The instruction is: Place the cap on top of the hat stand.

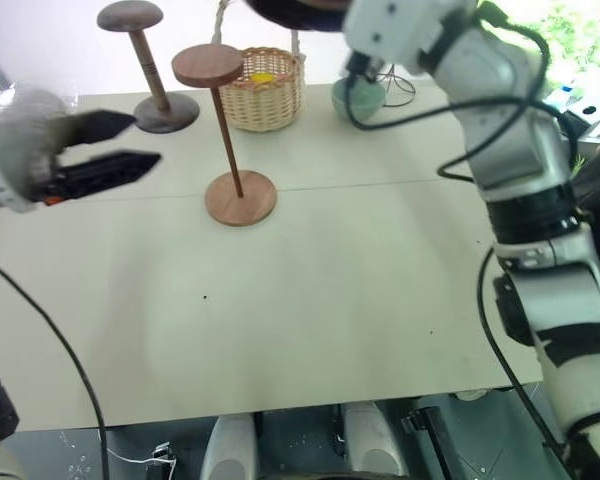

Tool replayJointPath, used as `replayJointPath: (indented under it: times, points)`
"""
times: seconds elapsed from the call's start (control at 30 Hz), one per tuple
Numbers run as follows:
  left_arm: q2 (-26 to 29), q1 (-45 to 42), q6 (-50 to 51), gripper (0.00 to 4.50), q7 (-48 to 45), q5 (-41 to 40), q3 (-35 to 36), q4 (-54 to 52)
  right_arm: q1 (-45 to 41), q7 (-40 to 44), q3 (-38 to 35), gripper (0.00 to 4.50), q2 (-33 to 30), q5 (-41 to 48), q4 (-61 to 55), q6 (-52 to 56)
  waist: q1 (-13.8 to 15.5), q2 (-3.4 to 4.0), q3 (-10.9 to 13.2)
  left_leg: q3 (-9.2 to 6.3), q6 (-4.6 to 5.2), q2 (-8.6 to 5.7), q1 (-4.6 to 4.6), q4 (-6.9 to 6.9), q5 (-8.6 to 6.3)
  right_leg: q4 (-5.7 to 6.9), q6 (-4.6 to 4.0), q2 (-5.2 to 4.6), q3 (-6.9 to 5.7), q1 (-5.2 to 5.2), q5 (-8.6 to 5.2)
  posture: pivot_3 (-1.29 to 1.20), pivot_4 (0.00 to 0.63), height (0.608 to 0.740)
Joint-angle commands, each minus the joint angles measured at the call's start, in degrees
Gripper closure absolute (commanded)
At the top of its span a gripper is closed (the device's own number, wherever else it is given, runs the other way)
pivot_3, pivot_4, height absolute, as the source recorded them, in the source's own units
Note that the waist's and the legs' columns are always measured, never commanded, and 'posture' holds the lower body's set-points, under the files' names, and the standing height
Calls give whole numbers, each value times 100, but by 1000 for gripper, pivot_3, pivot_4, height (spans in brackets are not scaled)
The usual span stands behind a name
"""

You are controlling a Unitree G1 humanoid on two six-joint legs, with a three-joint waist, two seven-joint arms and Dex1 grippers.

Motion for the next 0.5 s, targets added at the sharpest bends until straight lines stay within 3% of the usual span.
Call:
replayJointPath:
  times: [0.03,0.23,0.5]
  points:
    - [321,192,-4,0,148,-64,656,-65,-413,-117,66,4437,422,213,374,-507,2,-1,0,0,0,0,0,0,0,0,0,0,0,0,0,0,150,728]
    - [656,409,132,0,368,-131,1402,18,-145,74,398,4437,941,275,394,-992,47,-12,-5,0,-5,-2,-5,3,2,-5,-1,-1,-1,3,0,0,150,728]
    - [709,479,142,0,589,-353,1404,-24,430,150,646,4437,1092,131,319,-1092,45,-11,-4,0,-11,0,0,-4,5,0,-1,0,-1,0,0,0,150,728]
